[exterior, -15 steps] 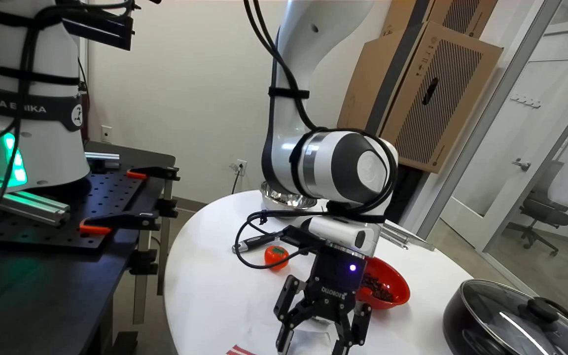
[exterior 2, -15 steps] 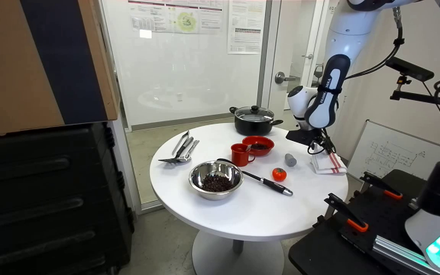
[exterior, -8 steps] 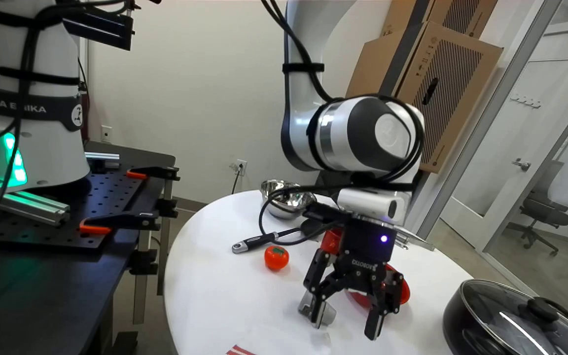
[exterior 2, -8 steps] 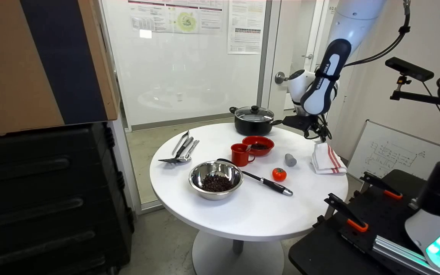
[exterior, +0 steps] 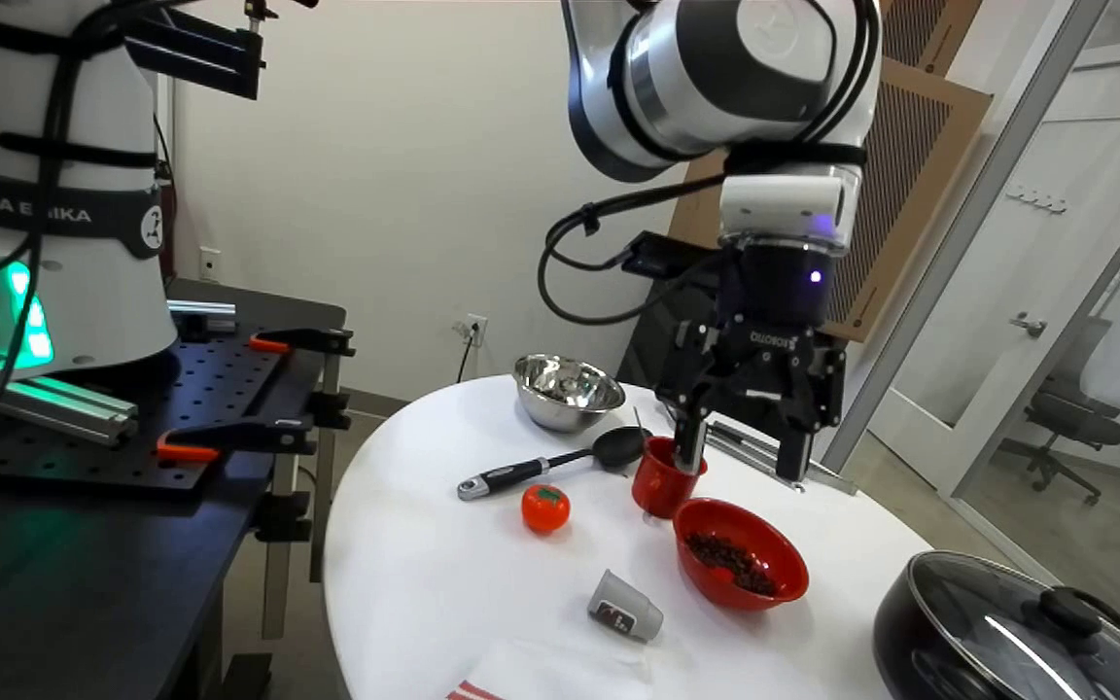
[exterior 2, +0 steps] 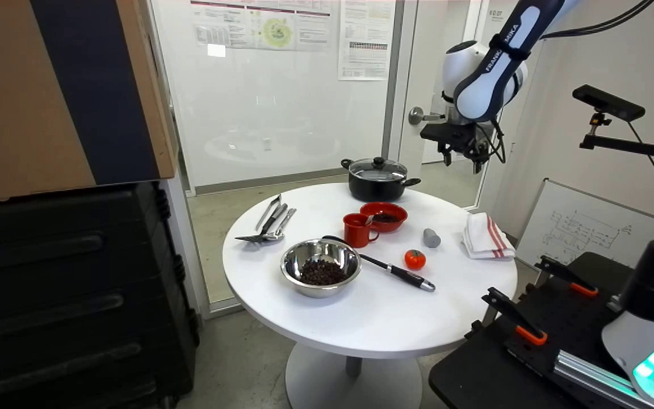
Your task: Move the towel to the right side of the table
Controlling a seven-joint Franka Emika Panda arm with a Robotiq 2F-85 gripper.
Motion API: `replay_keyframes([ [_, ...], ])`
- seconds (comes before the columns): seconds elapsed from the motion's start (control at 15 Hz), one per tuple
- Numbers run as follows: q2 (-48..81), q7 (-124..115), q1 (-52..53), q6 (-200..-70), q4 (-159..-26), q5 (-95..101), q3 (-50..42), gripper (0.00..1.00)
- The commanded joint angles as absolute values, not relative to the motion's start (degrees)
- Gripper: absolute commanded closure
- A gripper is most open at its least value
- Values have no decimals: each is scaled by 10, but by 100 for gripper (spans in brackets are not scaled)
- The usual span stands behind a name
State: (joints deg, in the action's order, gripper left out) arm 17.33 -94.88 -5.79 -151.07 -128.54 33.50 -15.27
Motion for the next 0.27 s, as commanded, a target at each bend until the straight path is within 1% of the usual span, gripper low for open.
replay_keyframes([
  [0.0, 163, -939, -45, -1511, -1294, 327, -165, 0],
  [0.2, 158, -939, -45, -1514, -1304, 328, -164, 0],
])
